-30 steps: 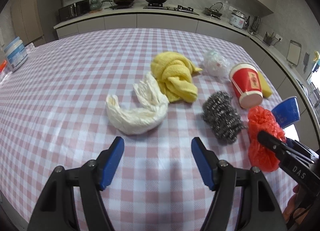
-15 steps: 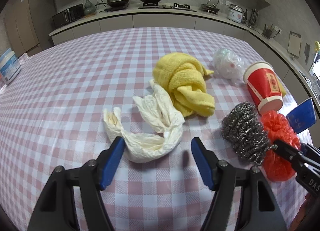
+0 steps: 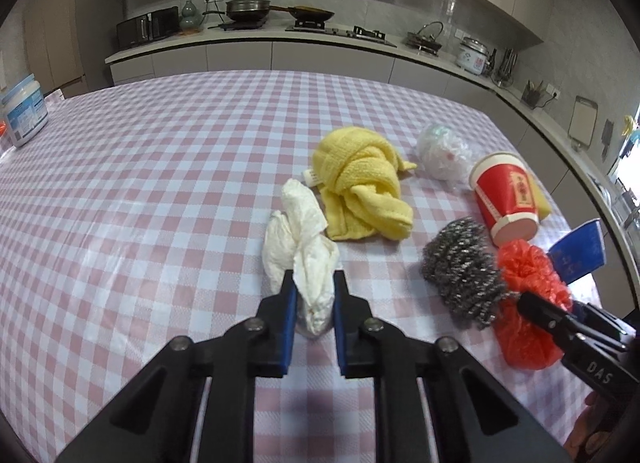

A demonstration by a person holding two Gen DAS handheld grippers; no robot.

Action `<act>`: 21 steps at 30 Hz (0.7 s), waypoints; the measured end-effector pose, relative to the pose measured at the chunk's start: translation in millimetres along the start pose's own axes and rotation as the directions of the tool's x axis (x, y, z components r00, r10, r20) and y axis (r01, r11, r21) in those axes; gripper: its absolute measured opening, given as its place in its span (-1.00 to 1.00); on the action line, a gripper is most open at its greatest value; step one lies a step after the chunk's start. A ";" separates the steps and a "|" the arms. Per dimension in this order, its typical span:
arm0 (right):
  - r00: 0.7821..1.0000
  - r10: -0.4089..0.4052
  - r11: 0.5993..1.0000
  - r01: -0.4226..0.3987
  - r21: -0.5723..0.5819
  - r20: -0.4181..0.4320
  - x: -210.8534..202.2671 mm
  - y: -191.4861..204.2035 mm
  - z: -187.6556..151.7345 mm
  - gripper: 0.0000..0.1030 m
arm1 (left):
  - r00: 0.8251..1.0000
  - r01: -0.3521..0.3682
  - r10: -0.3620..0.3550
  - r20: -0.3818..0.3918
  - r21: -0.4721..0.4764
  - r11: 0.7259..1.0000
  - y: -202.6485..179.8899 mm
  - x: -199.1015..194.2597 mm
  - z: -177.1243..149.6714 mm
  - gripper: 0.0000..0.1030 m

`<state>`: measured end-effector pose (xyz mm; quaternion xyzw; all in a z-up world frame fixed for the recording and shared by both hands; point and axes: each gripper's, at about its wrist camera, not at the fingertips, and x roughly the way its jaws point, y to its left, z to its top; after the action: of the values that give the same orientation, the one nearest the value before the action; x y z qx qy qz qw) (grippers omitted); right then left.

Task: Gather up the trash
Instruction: 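Carry the white bag and red bag with both tools over the black bucket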

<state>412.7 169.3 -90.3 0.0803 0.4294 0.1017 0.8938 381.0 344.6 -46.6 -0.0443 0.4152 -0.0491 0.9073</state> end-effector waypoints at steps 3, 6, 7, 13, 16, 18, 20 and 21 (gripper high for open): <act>1.000 0.010 1.000 -0.010 -0.006 0.005 -6.0 -0.8 -1.5 -0.19 | 1.000 0.010 -0.010 0.006 -0.002 1.000 -5.8 -10.8 -2.4 -0.66; 1.000 0.020 1.000 -0.020 -0.009 0.009 -13.2 -3.3 -3.9 -0.19 | 1.000 0.024 -0.024 -0.001 -0.012 1.000 -10.9 -19.1 -7.3 -0.66; 1.000 0.022 1.000 -0.022 -0.010 0.009 -15.1 -4.3 -5.2 -0.19 | 1.000 0.028 -0.028 -0.003 -0.014 1.000 -12.6 -21.9 -9.4 -0.66; 0.999 0.036 0.999 -0.036 -0.018 0.014 -33.4 -12.8 -12.3 -0.19 | 0.999 0.035 -0.036 -0.003 -0.023 0.999 -30.8 -37.1 -21.6 -0.66; 0.999 0.046 0.999 -0.046 -0.018 0.017 -42.9 -19.0 -15.0 -0.19 | 0.999 0.036 -0.036 -0.002 -0.027 0.999 -41.3 -45.7 -28.0 -0.66; 0.998 0.052 0.998 -0.051 -0.021 0.022 -49.7 -23.0 -15.5 -0.19 | 0.999 0.040 -0.041 -0.002 -0.028 0.999 -48.4 -51.3 -31.0 -0.66; 0.998 0.059 0.998 -0.058 -0.024 0.026 -56.4 -26.0 -16.0 -0.19 | 0.999 0.043 -0.043 0.002 -0.028 0.999 -55.1 -57.2 -33.8 -0.66; 0.998 0.062 0.998 -0.062 -0.026 0.029 -59.9 -28.0 -16.2 -0.19 | 0.999 0.047 -0.046 0.004 -0.029 0.999 -59.6 -60.8 -35.1 -0.66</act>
<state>366.6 128.1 -61.7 0.0841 0.4119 0.1335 0.8975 311.7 291.9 -16.7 -0.0670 0.4130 -0.0642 0.9060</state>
